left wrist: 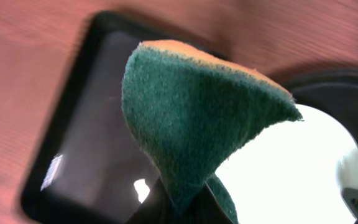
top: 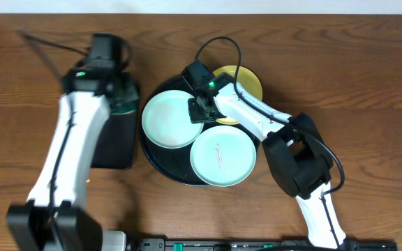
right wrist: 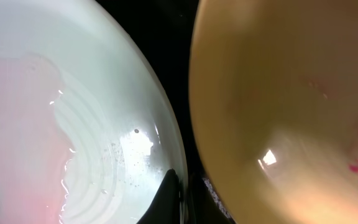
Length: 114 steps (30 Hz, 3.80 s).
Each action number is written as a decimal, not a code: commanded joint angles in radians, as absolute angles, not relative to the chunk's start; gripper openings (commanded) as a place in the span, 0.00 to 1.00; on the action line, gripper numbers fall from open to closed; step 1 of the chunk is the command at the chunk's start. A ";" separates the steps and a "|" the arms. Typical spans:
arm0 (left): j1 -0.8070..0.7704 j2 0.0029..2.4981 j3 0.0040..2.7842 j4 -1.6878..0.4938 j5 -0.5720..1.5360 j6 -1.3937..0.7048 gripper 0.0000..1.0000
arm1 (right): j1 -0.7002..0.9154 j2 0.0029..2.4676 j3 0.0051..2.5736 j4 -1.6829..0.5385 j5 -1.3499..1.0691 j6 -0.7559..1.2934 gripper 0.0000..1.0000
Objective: Clean dirty plates on tray and stack at the side
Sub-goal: 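Move the sponge back toward the black sponge tray with left gripper, then lift the green plate with right gripper and carry it right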
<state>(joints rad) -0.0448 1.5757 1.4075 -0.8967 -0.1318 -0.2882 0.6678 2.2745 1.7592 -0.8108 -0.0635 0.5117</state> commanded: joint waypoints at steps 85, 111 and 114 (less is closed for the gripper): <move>0.383 1.561 1.412 -1.047 0.098 -0.234 0.07 | 0.898 2.215 2.066 -0.072 0.203 -0.694 0.01; 0.383 1.561 1.411 -1.048 0.098 -0.234 0.07 | 0.760 2.053 2.066 -0.547 0.033 -0.284 0.01; 0.383 1.561 1.411 -1.048 0.098 -0.234 0.08 | 0.694 1.998 2.066 -0.710 0.025 -0.150 0.01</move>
<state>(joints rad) 0.3798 1.5517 1.4090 -1.0451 0.0986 -0.2531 0.7673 2.1147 2.0449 -0.6182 0.0723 -0.3538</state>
